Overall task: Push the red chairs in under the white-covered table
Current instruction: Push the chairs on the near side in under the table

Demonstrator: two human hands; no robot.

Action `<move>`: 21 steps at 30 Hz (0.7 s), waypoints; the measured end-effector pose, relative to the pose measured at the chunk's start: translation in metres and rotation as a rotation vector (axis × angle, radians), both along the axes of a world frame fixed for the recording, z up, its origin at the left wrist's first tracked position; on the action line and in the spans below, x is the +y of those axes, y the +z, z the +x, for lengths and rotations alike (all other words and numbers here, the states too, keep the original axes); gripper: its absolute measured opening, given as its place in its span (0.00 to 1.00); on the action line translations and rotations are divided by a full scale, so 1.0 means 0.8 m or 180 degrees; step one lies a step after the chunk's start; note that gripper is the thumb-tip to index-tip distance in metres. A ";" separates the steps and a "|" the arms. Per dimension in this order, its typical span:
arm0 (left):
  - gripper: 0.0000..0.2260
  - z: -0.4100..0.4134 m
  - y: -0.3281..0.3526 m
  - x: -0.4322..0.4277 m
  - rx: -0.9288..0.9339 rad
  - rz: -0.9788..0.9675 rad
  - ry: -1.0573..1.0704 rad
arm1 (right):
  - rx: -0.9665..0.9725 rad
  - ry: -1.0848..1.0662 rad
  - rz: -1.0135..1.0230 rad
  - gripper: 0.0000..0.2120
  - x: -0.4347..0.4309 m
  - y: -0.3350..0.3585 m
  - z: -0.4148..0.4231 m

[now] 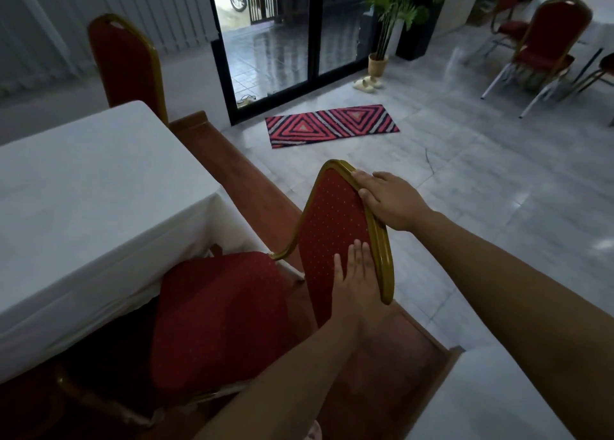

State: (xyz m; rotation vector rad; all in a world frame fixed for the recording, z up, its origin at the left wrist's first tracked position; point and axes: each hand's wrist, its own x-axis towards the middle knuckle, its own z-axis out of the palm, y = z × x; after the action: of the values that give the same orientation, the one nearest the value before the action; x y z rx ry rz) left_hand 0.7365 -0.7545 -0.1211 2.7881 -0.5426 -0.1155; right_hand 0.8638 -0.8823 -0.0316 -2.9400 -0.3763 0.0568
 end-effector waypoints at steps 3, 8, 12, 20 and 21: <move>0.48 -0.005 0.000 0.010 -0.0114 -0.0047 -0.0068 | -0.0017 -0.0035 -0.0056 0.23 0.008 0.000 -0.008; 0.48 -0.027 -0.006 0.066 -0.0171 -0.0341 -0.0435 | -0.0075 0.0128 -0.0043 0.26 0.045 -0.002 -0.029; 0.50 -0.041 -0.004 0.121 -0.0082 -0.0202 -0.0625 | -0.0120 0.0263 0.0020 0.30 0.084 -0.003 -0.044; 0.49 -0.070 0.009 0.232 -0.0117 0.0014 -0.0726 | -0.0416 0.0106 0.0314 0.27 0.170 -0.016 -0.084; 0.49 -0.075 0.010 0.242 -0.0106 0.0037 -0.0688 | -0.0444 0.0057 0.0367 0.26 0.179 -0.020 -0.089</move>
State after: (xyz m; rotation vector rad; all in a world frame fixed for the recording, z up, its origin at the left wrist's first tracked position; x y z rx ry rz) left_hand 0.6761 -0.5605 -0.1132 2.7388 -0.8530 -0.1188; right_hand 0.7926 -0.7393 -0.0473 -2.8346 -0.4112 -0.1630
